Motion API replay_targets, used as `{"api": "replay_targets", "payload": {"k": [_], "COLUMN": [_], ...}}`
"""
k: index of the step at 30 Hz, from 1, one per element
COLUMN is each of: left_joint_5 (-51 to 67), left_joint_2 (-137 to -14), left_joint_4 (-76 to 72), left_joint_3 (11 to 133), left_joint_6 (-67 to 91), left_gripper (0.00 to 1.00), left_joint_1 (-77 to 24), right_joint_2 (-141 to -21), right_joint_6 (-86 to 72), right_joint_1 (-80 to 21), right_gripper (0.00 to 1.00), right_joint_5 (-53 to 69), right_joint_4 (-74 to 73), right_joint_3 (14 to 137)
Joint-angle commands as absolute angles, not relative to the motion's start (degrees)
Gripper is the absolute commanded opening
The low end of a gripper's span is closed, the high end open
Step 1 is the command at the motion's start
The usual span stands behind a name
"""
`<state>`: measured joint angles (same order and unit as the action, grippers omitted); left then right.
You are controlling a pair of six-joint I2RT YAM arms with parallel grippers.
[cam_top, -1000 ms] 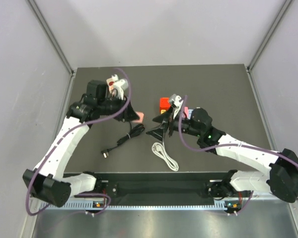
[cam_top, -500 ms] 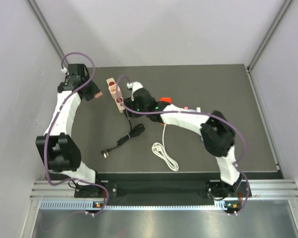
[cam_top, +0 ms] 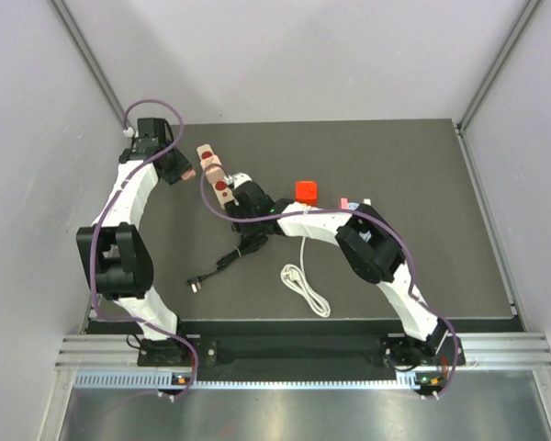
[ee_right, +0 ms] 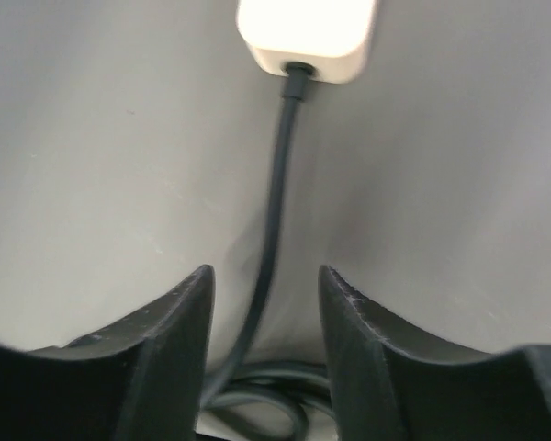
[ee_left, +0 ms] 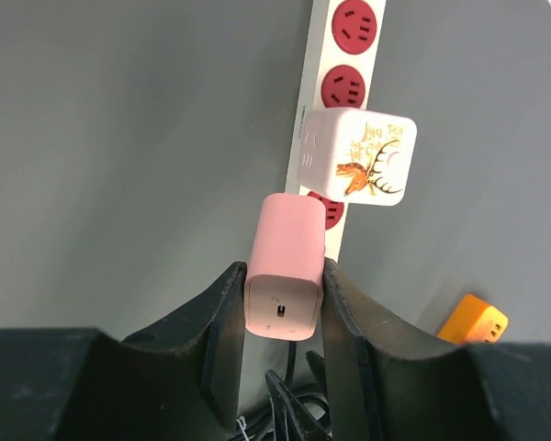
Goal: Insert the plug
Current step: Adjust the socket at the center of the board.
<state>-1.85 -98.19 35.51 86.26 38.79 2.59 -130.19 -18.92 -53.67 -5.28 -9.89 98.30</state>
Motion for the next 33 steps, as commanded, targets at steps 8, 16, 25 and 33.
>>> {"api": "replay_targets", "payload": {"k": [8,16,25,33], "left_joint_5": [-14.5,-21.1,-13.0,-6.7], "left_joint_2": [-99.0,-103.0,-99.9,-97.9], "left_joint_4": [35.1,46.8,38.5,33.6], "left_joint_3": [87.7,96.4,90.2,84.6], "left_joint_6": [39.5,45.1,45.1,45.7], "left_gripper": [0.00,0.00,0.00,0.00], "left_joint_1": [2.6,2.6,6.4,6.5], "right_joint_2": [-130.1,-135.9,-146.6,-151.9], "right_joint_6": [-15.6,-10.3,-11.7,-22.4], "right_joint_1": [-54.8,-54.8,-53.6,-50.0], "right_gripper": [0.37,0.75,0.93,0.68], "right_joint_5": [-1.7,-10.9,-12.8,-11.2], "right_joint_4": [-1.0,0.2,-3.7,-10.2], "right_joint_3": [93.1,102.7,120.2,128.0]}}
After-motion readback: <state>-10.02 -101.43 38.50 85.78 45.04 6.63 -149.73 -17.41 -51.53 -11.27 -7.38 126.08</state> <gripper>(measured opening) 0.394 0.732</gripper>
